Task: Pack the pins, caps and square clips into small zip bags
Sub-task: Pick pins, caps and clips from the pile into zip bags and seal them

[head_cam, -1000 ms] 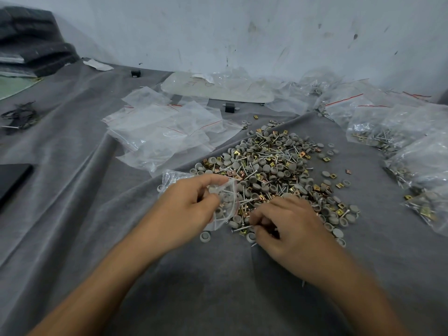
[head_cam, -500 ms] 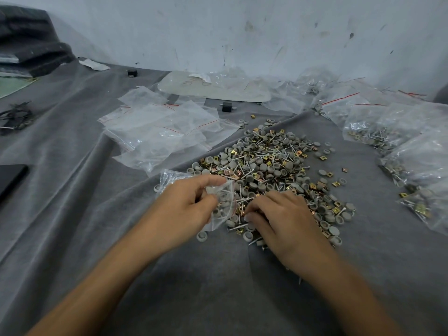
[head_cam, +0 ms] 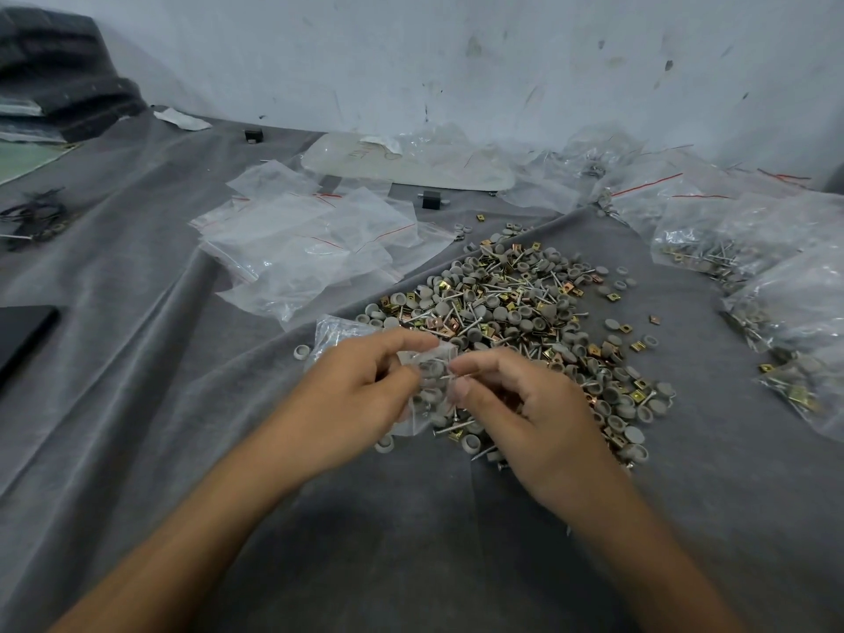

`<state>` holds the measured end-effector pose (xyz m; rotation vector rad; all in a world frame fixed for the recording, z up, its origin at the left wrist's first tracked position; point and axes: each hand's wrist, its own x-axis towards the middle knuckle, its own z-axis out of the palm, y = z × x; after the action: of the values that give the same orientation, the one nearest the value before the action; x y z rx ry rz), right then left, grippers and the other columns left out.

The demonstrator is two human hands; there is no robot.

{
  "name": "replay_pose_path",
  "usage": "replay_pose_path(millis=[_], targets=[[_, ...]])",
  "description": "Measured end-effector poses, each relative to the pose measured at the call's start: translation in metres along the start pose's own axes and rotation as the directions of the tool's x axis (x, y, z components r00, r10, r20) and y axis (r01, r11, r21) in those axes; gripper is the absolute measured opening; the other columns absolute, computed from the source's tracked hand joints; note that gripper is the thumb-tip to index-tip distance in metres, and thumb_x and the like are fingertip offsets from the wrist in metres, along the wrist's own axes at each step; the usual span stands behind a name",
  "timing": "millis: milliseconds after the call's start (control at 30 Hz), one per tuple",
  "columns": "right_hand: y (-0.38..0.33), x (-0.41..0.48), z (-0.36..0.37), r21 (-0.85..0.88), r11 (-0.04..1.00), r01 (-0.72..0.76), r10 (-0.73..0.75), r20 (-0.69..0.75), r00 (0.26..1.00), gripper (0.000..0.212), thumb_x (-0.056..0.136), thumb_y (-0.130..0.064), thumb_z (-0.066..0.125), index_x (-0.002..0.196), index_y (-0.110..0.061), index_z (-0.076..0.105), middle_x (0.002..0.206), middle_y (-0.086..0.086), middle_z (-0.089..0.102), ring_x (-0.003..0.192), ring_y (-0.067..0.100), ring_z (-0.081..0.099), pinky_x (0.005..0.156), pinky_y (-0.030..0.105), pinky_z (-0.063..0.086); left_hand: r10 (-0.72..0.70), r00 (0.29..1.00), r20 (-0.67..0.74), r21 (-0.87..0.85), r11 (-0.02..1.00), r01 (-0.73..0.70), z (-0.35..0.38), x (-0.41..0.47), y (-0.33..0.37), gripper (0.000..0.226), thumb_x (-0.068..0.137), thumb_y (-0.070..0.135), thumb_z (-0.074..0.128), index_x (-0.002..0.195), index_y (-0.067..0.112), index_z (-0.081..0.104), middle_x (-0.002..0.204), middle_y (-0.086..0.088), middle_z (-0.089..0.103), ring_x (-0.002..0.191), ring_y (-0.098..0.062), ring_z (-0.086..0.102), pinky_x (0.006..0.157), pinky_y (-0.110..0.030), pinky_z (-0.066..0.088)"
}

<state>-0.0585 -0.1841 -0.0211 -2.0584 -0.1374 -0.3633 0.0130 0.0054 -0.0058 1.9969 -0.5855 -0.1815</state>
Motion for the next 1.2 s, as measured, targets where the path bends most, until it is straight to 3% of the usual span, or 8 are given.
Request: replay_pose_path(millis=[200,467,533,633,700,933,1067,1200], targets=[[-0.001,-0.001,-0.014,-0.091,0.995,0.042,-0.048,-0.06,0.997,0.009,0.096,-0.024,0.066,0.098,-0.032,0.07,0.085,-0.017,0.069,0.075,0.007,0.065,0.061,0.014,0.046,-0.185,0.965,-0.187,-0.403,0.91,0.096,-0.024,0.011,0.004,0.041,0.098,0.002,0.048,0.097,0.027,0.081,0.048,0.004,0.049,0.043,-0.008,0.039,0.04,-0.019,0.034],[0.002,-0.005,-0.013,-0.628,0.771,0.107,0.081,0.264,0.961,0.024,0.09,-0.058,0.046,0.087,-0.037,0.056,0.085,-0.024,0.05,0.093,0.004,0.041,0.089,0.03,0.033,-0.215,0.976,0.012,-0.976,0.208,0.057,-0.099,0.009,-0.021,0.009,0.078,0.019,0.049,0.082,0.02,0.057,0.067,0.019,0.02,0.046,-0.005,0.017,0.035,-0.018,0.028],[0.001,-0.006,-0.011,-0.65,0.754,0.096,0.098,0.255,0.962,0.023,0.089,-0.06,0.046,0.089,-0.038,0.052,0.084,-0.026,0.044,0.093,0.005,0.038,0.087,0.03,0.031,-0.251,0.968,-0.03,-0.951,0.306,0.05,-0.105,0.01,-0.025,0.008,0.071,0.019,0.057,0.078,0.018,0.061,0.065,0.016,0.027,0.046,-0.005,0.018,0.035,-0.016,0.023],[0.0,-0.006,-0.01,-0.675,0.733,0.086,0.113,0.246,0.963,0.021,0.09,-0.06,0.047,0.092,-0.039,0.05,0.083,-0.027,0.039,0.093,0.006,0.036,0.084,0.029,0.028,-0.337,0.876,-0.345,-0.597,0.799,0.072,-0.105,0.011,-0.021,0.025,0.065,0.012,0.061,0.082,0.016,0.078,0.08,-0.013,0.052,0.055,-0.02,0.038,0.042,-0.023,0.025],[-0.001,-0.007,-0.009,-0.681,0.728,0.08,0.119,0.241,0.963,0.018,0.092,-0.057,0.049,0.094,-0.04,0.05,0.083,-0.027,0.039,0.093,0.006,0.036,0.085,0.029,0.028,-0.227,0.82,-0.526,-0.332,0.942,0.048,-0.096,0.011,-0.018,0.031,0.076,0.012,0.055,0.084,0.026,0.082,0.074,-0.011,0.058,0.051,-0.014,0.039,0.042,-0.022,0.026],[-0.003,-0.007,-0.003,-0.729,0.68,0.075,0.127,0.218,0.968,0.015,0.093,-0.053,0.048,0.093,-0.039,0.046,0.088,-0.02,0.042,0.095,0.011,0.039,0.092,0.034,0.034,-0.154,0.854,-0.497,-0.396,0.916,-0.065,-0.088,0.014,-0.014,0.031,0.075,0.014,0.058,0.087,0.027,0.083,0.081,-0.016,0.054,0.045,-0.009,0.035,0.04,-0.018,0.029],[-0.003,-0.008,0.003,-0.762,0.643,0.078,0.095,0.18,0.979,0.013,0.093,-0.046,0.043,0.089,-0.035,0.048,0.087,-0.015,0.048,0.09,0.015,0.042,0.088,0.037,0.037,-0.097,0.871,-0.481,-0.424,0.896,-0.134,-0.086,0.012,-0.011,0.028,0.076,0.009,0.063,0.088,0.024,0.083,0.051,-0.005,0.049,0.039,-0.01,0.033,0.041,-0.016,0.027],[-0.001,-0.008,0.005,-0.761,0.644,0.072,0.067,0.15,0.986,0.014,0.095,-0.043,0.046,0.089,-0.033,0.053,0.088,-0.014,0.051,0.089,0.015,0.043,0.086,0.036,0.037,-0.208,0.858,-0.47,-0.551,0.828,-0.102,-0.089,0.013,-0.01,0.03,0.078,0.009,0.057,0.088,0.021,0.082,0.078,-0.014,0.049,0.064,-0.026,0.036,0.05,-0.028,0.026]])
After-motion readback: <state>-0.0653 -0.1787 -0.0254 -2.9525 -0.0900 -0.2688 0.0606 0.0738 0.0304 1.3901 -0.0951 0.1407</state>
